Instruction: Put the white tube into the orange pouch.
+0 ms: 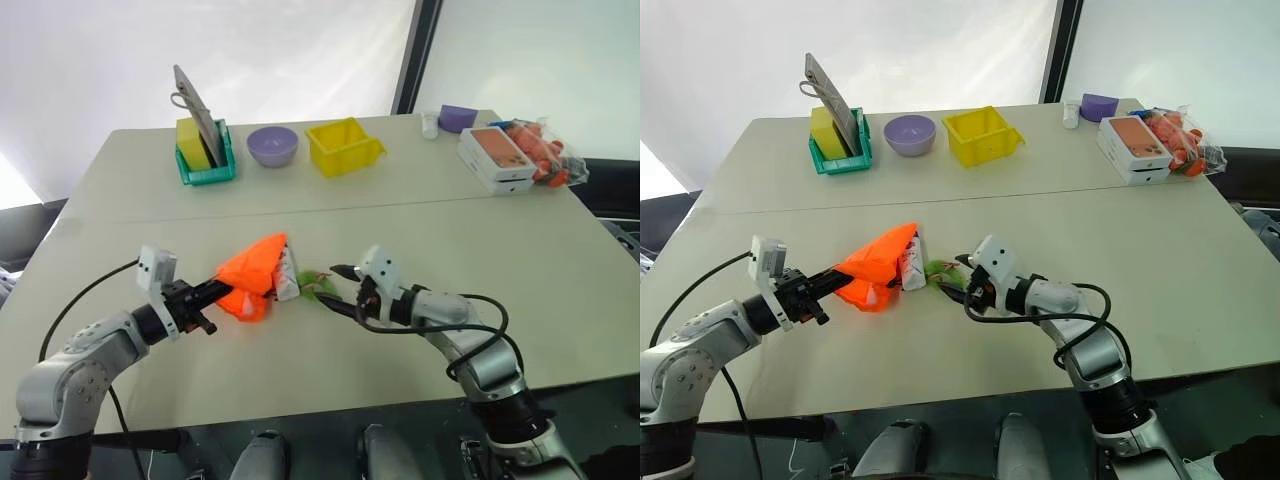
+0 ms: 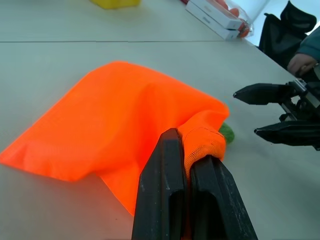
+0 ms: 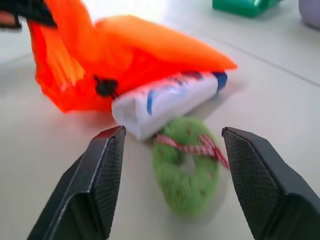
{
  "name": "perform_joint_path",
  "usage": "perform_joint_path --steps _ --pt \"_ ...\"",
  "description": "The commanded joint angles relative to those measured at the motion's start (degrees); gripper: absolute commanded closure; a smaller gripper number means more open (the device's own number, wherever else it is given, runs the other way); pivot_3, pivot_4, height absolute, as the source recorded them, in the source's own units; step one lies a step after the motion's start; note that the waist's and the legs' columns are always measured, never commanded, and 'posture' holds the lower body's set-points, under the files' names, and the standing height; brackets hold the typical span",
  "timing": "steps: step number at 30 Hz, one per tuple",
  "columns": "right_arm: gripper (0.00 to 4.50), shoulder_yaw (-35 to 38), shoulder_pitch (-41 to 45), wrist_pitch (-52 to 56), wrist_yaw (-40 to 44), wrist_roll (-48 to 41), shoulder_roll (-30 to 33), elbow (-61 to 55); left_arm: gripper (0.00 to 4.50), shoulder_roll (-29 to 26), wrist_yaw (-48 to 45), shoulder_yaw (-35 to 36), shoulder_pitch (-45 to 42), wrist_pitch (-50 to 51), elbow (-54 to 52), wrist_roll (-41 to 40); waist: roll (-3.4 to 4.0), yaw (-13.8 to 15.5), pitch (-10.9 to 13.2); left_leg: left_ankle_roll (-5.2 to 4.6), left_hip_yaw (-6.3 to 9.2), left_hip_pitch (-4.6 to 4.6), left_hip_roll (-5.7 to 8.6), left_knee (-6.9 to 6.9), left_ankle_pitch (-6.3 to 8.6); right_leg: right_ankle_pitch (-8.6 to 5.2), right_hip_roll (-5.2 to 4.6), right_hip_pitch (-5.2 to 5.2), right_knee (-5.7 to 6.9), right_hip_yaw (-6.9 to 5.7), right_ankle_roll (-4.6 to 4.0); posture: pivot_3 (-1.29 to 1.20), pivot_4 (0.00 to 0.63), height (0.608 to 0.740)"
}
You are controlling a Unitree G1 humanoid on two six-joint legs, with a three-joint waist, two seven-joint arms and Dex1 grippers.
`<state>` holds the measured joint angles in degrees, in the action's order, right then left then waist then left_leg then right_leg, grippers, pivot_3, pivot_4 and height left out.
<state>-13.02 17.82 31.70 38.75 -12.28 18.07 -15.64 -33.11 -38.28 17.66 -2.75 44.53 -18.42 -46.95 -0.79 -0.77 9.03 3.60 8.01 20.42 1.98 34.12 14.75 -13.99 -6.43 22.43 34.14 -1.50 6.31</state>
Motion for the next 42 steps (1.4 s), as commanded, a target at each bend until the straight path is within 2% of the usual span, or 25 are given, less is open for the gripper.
perform_joint_path --steps 1,9,13,25,38,42 --pt "1.28 -1.8 2.4 2.3 -2.7 0.3 -2.4 -1.2 4.5 -0.6 -0.2 0.8 -1.4 -0.2 -0.3 -0.9 0.0 0.0 0.0 0.0 0.0 0.01 0.0 0.0 0.0 0.0 0.0 0.02 0.0 0.0 -0.01 0.0 0.15 0.74" --pt "1.28 -7.4 4.6 2.2 -5.1 3.7 -5.9 4.2 4.5 -0.7 -0.2 0.5 -1.5 -0.7 -0.7 -0.3 0.01 0.0 0.0 0.0 0.0 0.03 0.01 -0.01 0.0 0.13 0.0 0.03 -0.02 0.0 -0.21 0.0 0.15 0.74" --pt "0.05 -8.7 5.2 2.4 -5.7 4.3 -6.9 4.9 4.5 -0.4 0.0 0.4 -1.0 -0.7 -1.4 -0.4 0.01 -0.1 0.0 0.0 0.01 0.02 0.01 -0.01 0.0 0.11 0.0 0.04 -0.01 0.0 -0.19 0.0 0.15 0.74" --pt "0.05 -11.2 8.0 -2.4 -10.4 10.7 -9.5 13.2 4.5 0.1 0.4 0.1 -1.0 -1.1 -1.6 -0.4 0.01 -0.1 0.0 0.0 0.01 0.02 0.01 -0.01 0.0 0.12 0.0 0.03 -0.01 0.0 -0.19 0.0 0.15 0.74" --pt "0.05 -0.5 5.2 -6.3 -18.6 12.4 -7.2 12.7 4.5 -0.1 0.1 0.3 -0.8 -1.2 -1.4 -0.5 0.01 0.0 0.0 0.01 0.01 0.03 0.01 -0.01 0.0 0.1 0.0 0.02 -0.02 0.0 -0.16 0.0 0.15 0.74" --pt "0.05 0.0 5.2 -7.3 -18.8 13.3 -6.4 13.0 4.5 -0.4 -0.3 0.0 -1.0 -1.2 -0.9 -0.1 0.02 -0.2 0.0 0.0 0.01 0.01 0.01 -0.05 0.0 0.11 0.0 0.06 -0.01 0.0 -0.18 0.0 0.15 0.74"
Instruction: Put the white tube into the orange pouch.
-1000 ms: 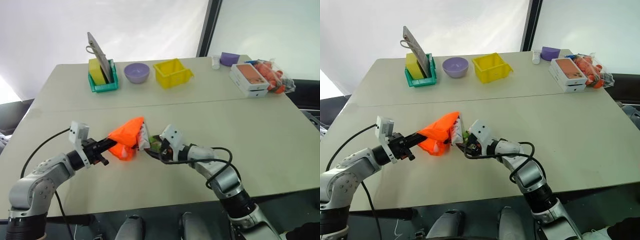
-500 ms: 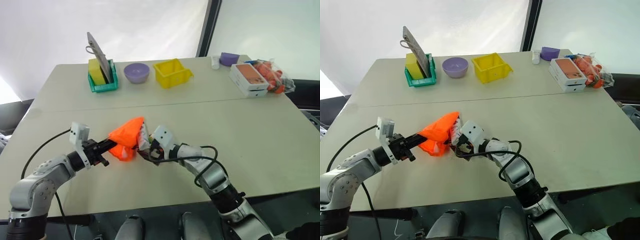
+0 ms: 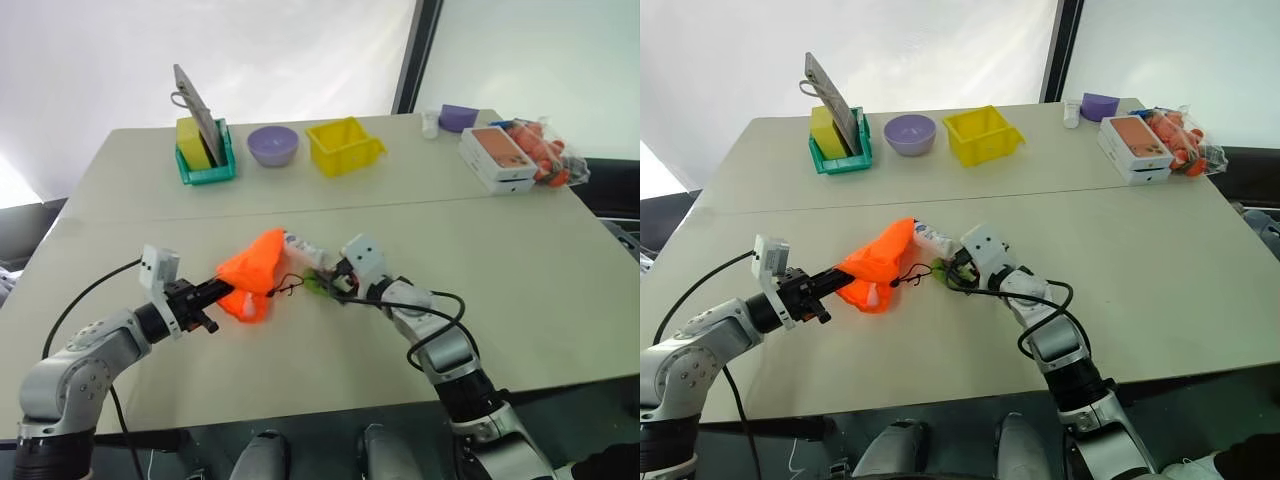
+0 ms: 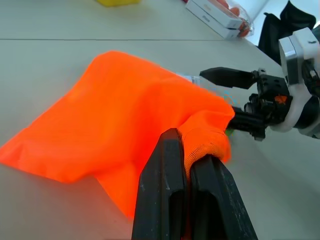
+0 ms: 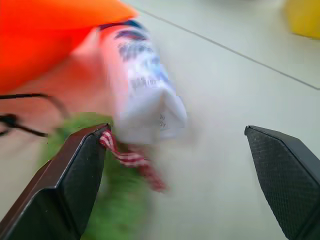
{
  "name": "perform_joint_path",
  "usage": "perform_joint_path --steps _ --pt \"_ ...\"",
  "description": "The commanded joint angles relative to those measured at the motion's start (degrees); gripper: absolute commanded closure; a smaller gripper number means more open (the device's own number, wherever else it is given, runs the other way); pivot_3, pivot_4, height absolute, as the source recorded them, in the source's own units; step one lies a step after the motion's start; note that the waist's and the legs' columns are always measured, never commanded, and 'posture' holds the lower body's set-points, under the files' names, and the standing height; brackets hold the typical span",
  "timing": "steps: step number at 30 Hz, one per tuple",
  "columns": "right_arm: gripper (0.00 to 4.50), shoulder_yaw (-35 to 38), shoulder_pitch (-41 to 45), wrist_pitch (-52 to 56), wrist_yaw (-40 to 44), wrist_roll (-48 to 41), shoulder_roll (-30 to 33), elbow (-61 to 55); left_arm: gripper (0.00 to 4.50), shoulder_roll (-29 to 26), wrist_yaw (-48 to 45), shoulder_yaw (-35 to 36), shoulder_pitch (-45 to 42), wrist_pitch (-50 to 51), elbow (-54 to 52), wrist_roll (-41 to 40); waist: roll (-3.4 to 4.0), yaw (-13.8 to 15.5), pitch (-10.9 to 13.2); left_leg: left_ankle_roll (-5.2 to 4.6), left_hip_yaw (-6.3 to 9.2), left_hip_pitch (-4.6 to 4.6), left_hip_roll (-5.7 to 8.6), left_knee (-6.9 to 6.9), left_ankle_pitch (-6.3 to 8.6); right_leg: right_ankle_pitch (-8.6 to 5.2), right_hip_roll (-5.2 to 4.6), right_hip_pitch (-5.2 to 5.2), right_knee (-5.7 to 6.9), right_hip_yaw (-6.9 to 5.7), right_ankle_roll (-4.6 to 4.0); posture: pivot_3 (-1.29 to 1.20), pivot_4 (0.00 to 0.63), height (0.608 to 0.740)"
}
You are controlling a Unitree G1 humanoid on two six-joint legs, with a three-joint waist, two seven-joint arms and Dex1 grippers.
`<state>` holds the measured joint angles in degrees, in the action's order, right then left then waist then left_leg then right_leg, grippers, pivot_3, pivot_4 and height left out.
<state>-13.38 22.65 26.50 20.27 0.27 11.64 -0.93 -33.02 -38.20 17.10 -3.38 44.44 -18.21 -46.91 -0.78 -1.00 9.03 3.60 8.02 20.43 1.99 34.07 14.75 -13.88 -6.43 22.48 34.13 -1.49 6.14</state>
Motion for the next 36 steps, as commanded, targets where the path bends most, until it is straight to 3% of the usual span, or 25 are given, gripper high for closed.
perform_joint_path --steps 1,8,17,24,27,31,36 --pt "0.05 0.4 0.6 -2.6 -0.3 0.8 0.1 -1.5 4.5 -0.6 -0.5 0.5 -0.4 -1.2 -0.9 0.0 0.01 0.0 0.0 0.0 0.0 0.0 0.0 -0.02 0.0 0.0 0.0 0.02 0.01 0.0 0.0 0.0 0.15 0.74" --pt "0.05 -0.9 2.6 -5.0 3.3 0.4 -0.1 1.0 4.5 -0.8 -1.0 0.1 -0.6 -1.4 -0.6 0.5 0.0 0.1 0.0 0.0 0.0 0.02 0.0 -0.02 0.0 -0.01 0.0 0.0 -0.02 0.0 0.02 0.0 0.15 0.74" --pt "0.05 2.8 11.5 -4.7 7.3 -4.1 -4.1 17.1 4.5 -0.7 -0.9 -0.1 -0.5 -1.5 -0.8 0.5 0.01 0.0 0.0 -0.01 0.0 0.0 0.0 -0.02 0.0 0.04 0.01 0.0 -0.01 0.0 -0.06 0.0 0.15 0.74" --pt "0.05 5.1 14.6 -5.0 8.3 -5.8 -5.9 23.4 4.5 -0.4 -0.4 0.4 0.8 -1.7 -1.9 0.3 0.01 0.0 0.0 0.0 0.0 0.01 0.0 -0.07 -0.01 0.04 0.01 0.02 -0.01 0.0 -0.05 0.0 0.15 0.74" --pt "0.85 5.4 14.7 -5.5 9.2 -6.2 -6.1 23.8 4.5 -0.2 -0.1 0.5 1.0 -1.8 -2.1 0.2 0.02 -0.1 0.0 0.0 0.0 -0.02 0.0 -0.07 -0.01 0.04 0.01 0.01 0.01 0.01 -0.06 0.0 0.15 0.74" --pt "2.81 5.6 14.3 -5.1 9.5 -6.4 -6.1 22.5 4.5 -0.2 -0.1 0.5 1.0 -1.9 -2.0 0.1 0.02 -0.1 0.0 0.0 0.0 -0.03 0.0 -0.06 -0.01 0.04 0.02 0.0 0.02 0.01 -0.06 0.0 0.15 0.74" --pt "2.81 6.5 13.1 -4.7 9.9 -7.6 -5.8 19.5 4.5 -0.2 -0.2 0.0 0.7 -2.3 -1.6 0.3 0.03 -0.1 0.0 0.0 0.0 0.0 0.0 -0.06 -0.01 0.04 0.01 0.02 0.02 0.01 -0.05 0.0 0.15 0.74"
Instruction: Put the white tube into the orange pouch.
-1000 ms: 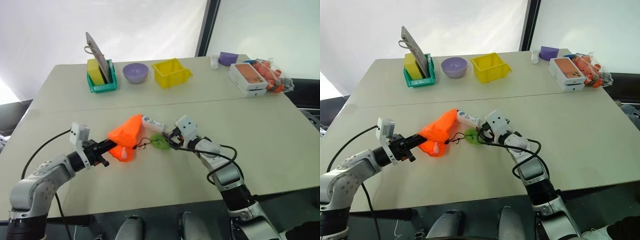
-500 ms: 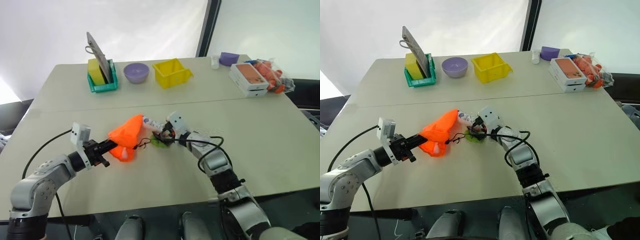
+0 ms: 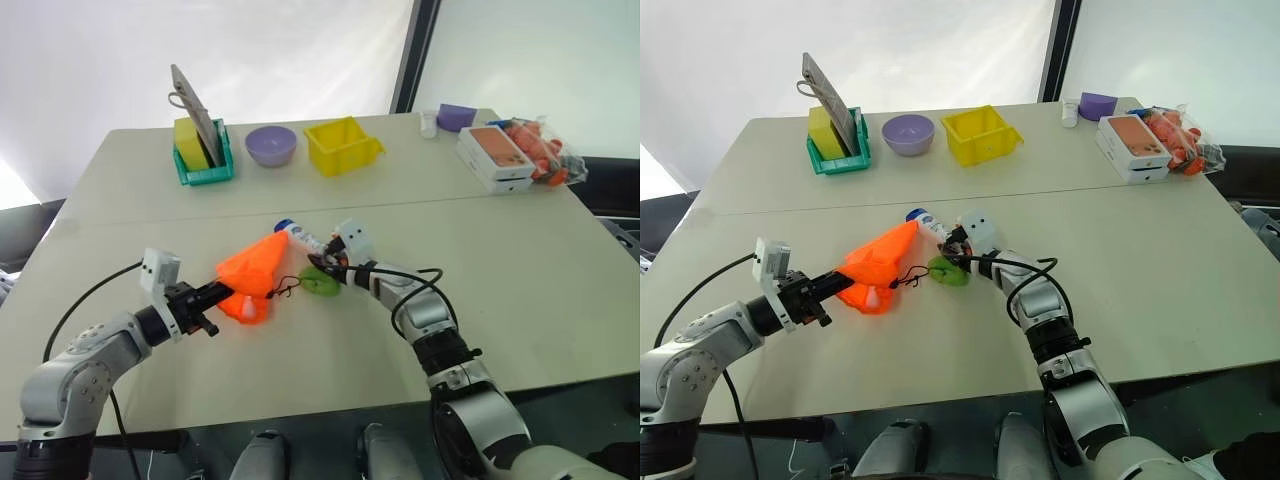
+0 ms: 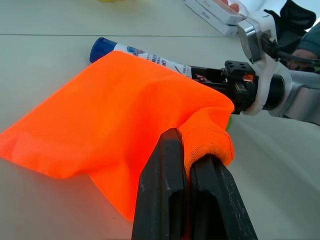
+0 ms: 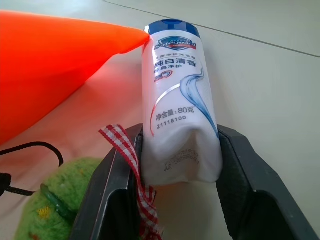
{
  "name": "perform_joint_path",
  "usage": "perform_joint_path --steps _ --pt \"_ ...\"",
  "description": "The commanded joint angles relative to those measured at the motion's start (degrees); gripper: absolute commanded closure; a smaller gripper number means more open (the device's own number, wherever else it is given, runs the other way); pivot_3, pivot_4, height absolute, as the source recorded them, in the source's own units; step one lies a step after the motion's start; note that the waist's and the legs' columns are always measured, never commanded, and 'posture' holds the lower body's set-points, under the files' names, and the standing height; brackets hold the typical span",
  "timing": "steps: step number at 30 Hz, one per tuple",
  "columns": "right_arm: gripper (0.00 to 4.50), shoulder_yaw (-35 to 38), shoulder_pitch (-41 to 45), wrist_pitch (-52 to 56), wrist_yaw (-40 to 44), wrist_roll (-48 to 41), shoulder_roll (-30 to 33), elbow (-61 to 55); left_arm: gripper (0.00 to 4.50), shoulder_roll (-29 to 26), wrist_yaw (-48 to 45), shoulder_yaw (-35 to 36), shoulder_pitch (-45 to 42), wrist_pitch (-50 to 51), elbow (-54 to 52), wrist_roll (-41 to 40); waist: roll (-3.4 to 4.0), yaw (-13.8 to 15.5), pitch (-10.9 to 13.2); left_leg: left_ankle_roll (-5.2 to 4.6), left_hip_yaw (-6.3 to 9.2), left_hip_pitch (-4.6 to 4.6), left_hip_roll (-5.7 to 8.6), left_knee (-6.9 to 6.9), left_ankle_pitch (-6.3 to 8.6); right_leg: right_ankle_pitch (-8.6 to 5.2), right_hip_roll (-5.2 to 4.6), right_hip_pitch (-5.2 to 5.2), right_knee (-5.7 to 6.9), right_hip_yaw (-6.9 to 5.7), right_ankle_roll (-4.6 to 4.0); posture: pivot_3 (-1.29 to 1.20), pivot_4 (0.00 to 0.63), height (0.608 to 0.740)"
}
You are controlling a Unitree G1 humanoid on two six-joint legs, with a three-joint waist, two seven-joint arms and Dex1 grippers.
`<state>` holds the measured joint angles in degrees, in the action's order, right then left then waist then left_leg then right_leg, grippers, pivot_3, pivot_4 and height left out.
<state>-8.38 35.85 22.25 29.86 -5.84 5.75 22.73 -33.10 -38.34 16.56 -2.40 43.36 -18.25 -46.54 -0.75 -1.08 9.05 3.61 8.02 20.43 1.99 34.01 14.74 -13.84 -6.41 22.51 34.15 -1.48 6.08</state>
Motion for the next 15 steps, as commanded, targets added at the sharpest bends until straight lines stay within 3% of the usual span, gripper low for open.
perform_joint_path --steps 1,6,11,15 --pt "2.81 2.0 -0.5 -0.2 0.2 -1.9 0.1 -5.0 4.5 0.0 -0.1 0.4 -0.4 -1.3 -1.4 0.0 0.0 0.0 0.0 0.0 0.0 0.0 0.0 0.0 0.0 0.0 0.0 0.0 0.0 0.0 0.0 0.0 0.15 0.74" --pt "2.81 5.2 -4.1 1.3 0.3 -5.6 0.9 -12.5 4.5 0.0 -0.1 0.3 -0.7 -1.5 -1.3 0.1 0.02 0.1 0.0 0.0 0.0 0.04 0.0 -0.02 0.0 0.0 0.0 0.01 -0.03 0.0 0.02 0.0 0.15 0.74" --pt "2.81 8.8 -10.8 5.6 3.2 -11.9 4.7 -27.1 4.5 0.2 -0.3 0.0 -1.3 -1.4 -1.2 -0.1 0.03 0.4 0.0 0.0 0.01 0.05 0.0 -0.02 0.0 -0.02 0.0 0.0 -0.04 0.0 0.03 0.0 0.15 0.74" --pt "2.81 9.3 -18.2 10.9 9.9 -17.7 13.3 -40.2 4.5 0.1 -0.7 -1.0 -3.1 -0.1 -1.2 -1.2 0.04 0.5 0.0 0.0 -0.01 0.05 0.0 -0.01 0.01 -0.15 -0.01 -0.02 -0.08 0.0 0.23 0.0 0.15 0.74"
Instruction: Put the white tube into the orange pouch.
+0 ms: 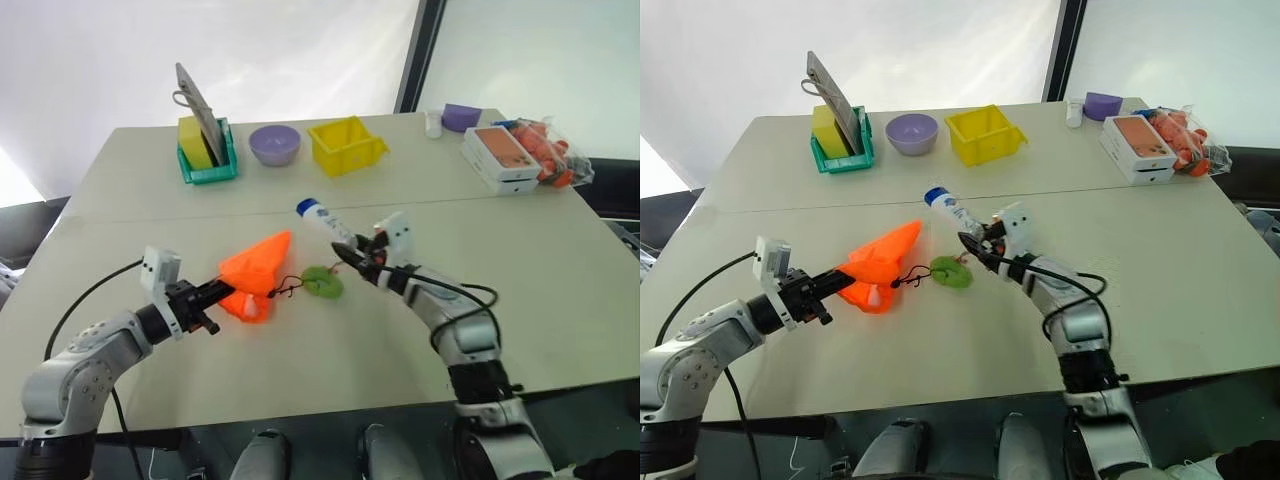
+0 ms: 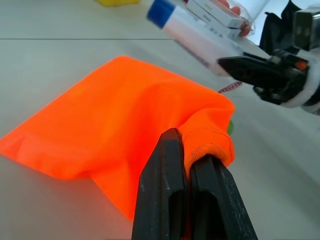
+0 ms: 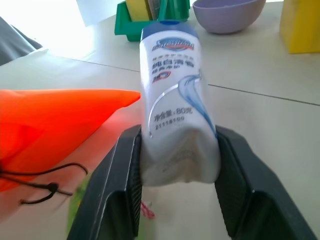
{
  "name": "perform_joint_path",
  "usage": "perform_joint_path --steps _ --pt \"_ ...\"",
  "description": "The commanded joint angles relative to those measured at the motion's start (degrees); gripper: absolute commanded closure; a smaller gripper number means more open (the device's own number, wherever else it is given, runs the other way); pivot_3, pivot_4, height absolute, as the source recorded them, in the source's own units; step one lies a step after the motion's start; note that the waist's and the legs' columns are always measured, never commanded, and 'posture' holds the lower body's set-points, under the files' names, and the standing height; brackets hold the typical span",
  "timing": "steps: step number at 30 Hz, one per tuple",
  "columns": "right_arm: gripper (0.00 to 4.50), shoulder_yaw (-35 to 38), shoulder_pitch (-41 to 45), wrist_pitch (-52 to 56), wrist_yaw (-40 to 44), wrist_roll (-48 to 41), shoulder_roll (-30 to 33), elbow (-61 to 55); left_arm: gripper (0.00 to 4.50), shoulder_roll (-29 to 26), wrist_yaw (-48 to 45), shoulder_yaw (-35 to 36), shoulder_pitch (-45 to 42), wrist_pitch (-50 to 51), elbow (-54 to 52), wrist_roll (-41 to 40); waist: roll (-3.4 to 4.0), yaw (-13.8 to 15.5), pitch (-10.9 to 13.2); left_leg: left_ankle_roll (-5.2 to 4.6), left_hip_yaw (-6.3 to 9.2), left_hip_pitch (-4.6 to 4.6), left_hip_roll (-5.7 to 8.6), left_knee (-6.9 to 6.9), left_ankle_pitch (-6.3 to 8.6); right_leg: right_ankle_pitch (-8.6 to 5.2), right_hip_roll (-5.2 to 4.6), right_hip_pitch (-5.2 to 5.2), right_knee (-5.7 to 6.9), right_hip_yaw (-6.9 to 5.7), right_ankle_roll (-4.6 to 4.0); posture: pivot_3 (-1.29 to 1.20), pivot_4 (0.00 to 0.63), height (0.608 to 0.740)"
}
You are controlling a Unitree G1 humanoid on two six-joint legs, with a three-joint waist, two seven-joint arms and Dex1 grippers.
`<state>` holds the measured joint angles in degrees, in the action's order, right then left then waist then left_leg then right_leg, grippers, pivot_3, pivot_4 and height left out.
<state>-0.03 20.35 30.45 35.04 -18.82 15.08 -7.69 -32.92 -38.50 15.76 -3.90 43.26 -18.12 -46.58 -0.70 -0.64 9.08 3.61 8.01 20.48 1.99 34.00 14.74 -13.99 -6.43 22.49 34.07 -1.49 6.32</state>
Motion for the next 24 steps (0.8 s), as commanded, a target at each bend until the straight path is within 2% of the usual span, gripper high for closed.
perform_joint_path --steps 1,5,9,17,24 --pt "2.81 0.9 -4.3 3.8 6.4 -6.2 6.2 -12.2 4.5 -0.1 -0.6 -0.3 -2.0 0.3 -1.2 -1.5 -0.01 0.0 0.0 0.0 0.0 0.02 0.0 0.0 0.0 -0.01 0.0 -0.01 -0.02 -0.01 0.02 0.0 0.15 0.74" --pt "2.81 0.8 -11.5 8.2 12.4 -11.5 14.6 -21.0 4.5 -0.7 -0.8 -0.1 -3.6 2.7 -1.0 -3.6 -0.03 -0.1 0.0 0.0 -0.03 -0.01 -0.01 0.0 0.01 -0.04 -0.01 -0.01 -0.03 -0.01 0.04 0.0 0.15 0.74" --pt "2.81 -1.3 -15.6 10.7 13.2 -14.2 17.4 -26.0 4.5 -1.6 -1.2 0.2 -4.3 4.7 -1.0 -5.4 -0.08 -0.2 0.0 0.01 -0.07 -0.02 -0.02 0.04 0.02 -0.05 -0.01 0.0 -0.03 -0.03 0.03 0.0 0.15 0.74" --pt "2.81 -8.7 -16.9 14.2 9.4 -16.1 15.5 -31.2 4.5 -3.4 -2.2 -1.2 -6.8 8.2 -1.7 -6.8 -0.15 0.1 0.0 0.02 -0.05 0.05 0.01 0.05 0.03 -0.06 -0.09 -0.02 -0.22 -0.09 0.0 0.0 0.15 0.74" --pt "2.81 -12.4 -13.8 13.4 3.8 -12.8 10.7 -27.5 4.5 -3.6 -3.4 -5.9 -11.9 9.6 -1.7 -6.0 -0.16 0.1 0.0 0.01 -0.01 0.11 0.01 0.02 0.02 -0.05 -0.08 -0.02 -0.28 -0.14 -0.01 0.0 0.15 0.74"
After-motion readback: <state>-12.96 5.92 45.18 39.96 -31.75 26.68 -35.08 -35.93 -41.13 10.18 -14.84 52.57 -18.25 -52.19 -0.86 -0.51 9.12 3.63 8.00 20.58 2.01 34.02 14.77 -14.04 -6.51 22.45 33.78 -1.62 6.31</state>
